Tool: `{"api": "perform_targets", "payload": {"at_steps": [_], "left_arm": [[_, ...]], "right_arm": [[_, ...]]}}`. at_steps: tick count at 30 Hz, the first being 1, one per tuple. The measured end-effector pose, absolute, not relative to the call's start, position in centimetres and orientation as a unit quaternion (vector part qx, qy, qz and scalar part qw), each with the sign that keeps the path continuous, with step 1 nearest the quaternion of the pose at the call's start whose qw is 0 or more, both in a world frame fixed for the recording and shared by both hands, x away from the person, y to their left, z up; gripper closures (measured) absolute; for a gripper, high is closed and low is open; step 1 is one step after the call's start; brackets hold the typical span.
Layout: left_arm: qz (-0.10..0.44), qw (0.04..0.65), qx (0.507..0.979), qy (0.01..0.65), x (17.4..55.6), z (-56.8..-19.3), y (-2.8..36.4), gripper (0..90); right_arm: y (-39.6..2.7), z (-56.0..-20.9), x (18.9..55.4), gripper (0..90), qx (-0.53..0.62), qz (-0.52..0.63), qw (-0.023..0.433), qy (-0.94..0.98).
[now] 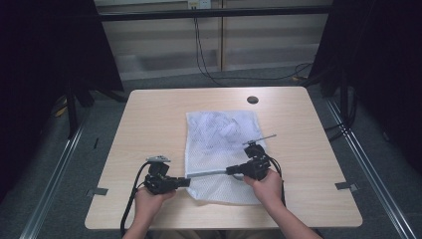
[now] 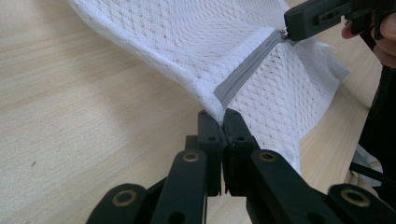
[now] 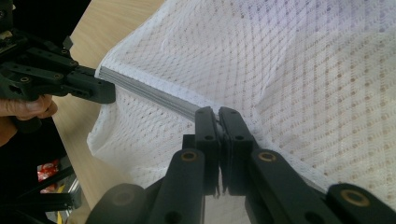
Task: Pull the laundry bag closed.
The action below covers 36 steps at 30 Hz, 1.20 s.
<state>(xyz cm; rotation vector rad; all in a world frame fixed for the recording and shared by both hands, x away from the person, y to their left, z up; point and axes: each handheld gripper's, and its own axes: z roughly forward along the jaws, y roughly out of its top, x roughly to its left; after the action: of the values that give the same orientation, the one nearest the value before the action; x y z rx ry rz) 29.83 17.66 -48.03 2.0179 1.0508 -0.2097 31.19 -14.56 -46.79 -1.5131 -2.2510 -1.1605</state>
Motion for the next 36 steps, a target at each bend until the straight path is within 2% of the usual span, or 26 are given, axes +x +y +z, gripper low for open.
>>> {"api": "perform_targets", "payload": {"at_steps": [36], "left_arm": [[-0.088,0.416,0.799,0.425,29.8,-48.1,17.6,87.9]], "right_arm": [[-16.3,-46.8,31.0,87.4,-0.517,-0.388,0.090,-0.757]]}}
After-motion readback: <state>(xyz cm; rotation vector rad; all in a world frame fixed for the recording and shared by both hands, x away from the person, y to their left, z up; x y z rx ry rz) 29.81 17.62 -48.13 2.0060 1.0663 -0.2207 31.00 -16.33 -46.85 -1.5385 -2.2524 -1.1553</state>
